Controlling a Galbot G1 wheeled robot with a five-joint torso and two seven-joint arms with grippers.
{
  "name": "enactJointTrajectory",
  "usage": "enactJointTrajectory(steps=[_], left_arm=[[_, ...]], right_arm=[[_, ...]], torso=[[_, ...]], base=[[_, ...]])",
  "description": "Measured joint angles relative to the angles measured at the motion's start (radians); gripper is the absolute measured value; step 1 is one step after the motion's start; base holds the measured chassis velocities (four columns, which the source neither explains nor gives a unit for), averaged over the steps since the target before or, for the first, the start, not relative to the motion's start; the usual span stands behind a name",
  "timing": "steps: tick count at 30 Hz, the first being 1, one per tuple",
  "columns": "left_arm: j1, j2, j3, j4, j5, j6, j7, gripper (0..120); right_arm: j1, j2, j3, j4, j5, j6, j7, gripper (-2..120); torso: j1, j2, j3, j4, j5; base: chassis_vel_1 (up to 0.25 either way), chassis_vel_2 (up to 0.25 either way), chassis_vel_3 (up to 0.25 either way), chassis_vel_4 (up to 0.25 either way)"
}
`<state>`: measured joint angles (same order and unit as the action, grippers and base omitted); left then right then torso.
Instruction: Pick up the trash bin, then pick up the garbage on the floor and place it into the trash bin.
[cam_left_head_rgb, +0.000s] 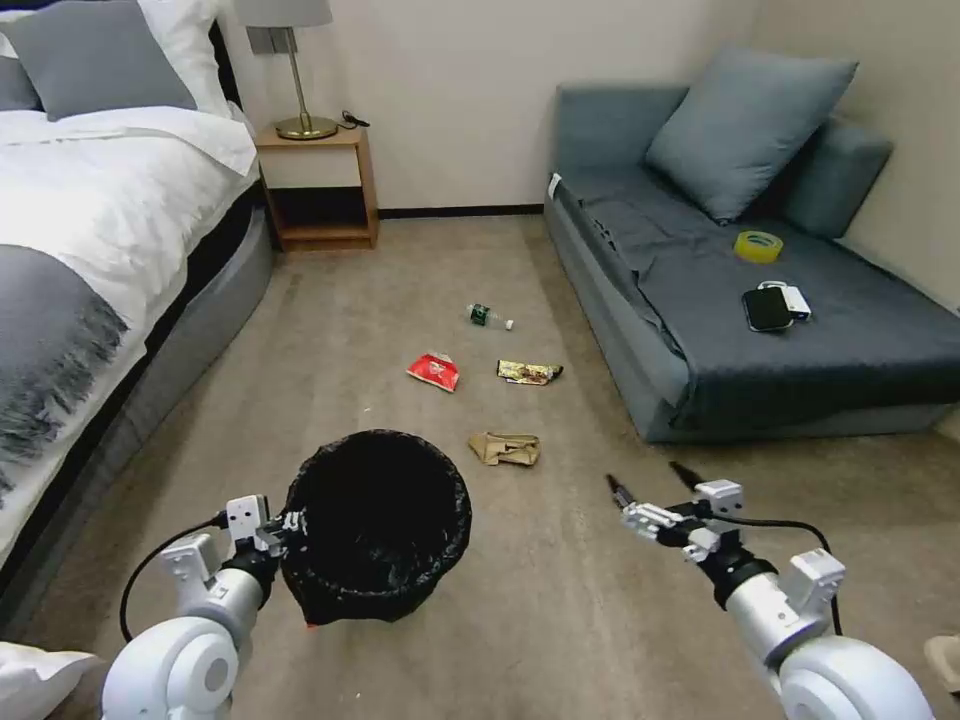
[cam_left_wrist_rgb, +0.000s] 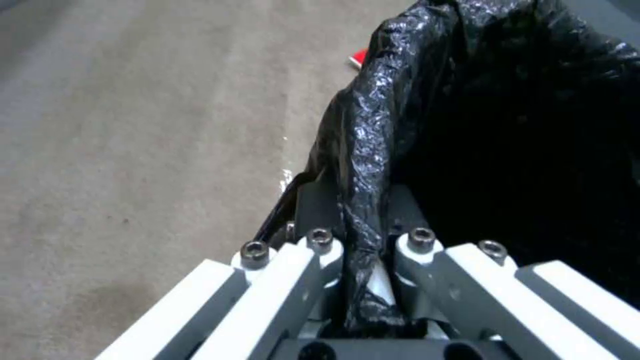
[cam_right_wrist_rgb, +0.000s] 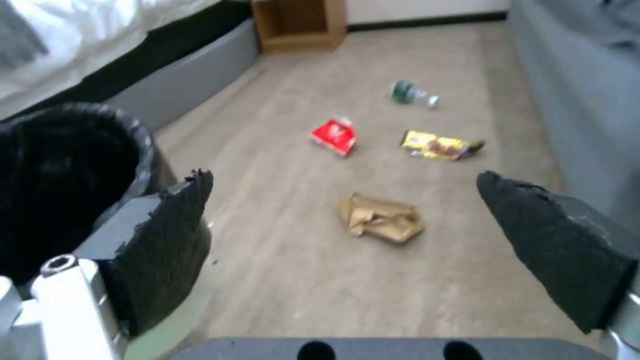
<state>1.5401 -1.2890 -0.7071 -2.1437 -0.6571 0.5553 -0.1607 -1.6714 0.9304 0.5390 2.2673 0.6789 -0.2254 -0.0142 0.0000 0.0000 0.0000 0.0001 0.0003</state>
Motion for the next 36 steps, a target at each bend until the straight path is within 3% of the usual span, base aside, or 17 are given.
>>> enactJointTrajectory(steps=[27, 36], left_arm=[[-0.005, -0.004, -0.038, -0.002, -0.027, -0.007, 0.004, 4], [-0.002, -0.014, -0.037, -0.001, -0.021, -0.013, 0.008, 4]], right_arm=[[-0.002, 0.054, -0.007, -0.024, -0.065, 0.042, -0.039, 100], [-0.002, 0.062, -0.013, -0.030, -0.074, 0.050, -0.045, 100]], torso=[[0.000, 0.000, 0.000, -0.0001, -0.0004], [0.000, 0.000, 0.000, -0.0001, -0.0002]], base=[[-0.002, 0.001, 0.002, -0.002], [-0.145, 0.162, 0.147, -0.141]])
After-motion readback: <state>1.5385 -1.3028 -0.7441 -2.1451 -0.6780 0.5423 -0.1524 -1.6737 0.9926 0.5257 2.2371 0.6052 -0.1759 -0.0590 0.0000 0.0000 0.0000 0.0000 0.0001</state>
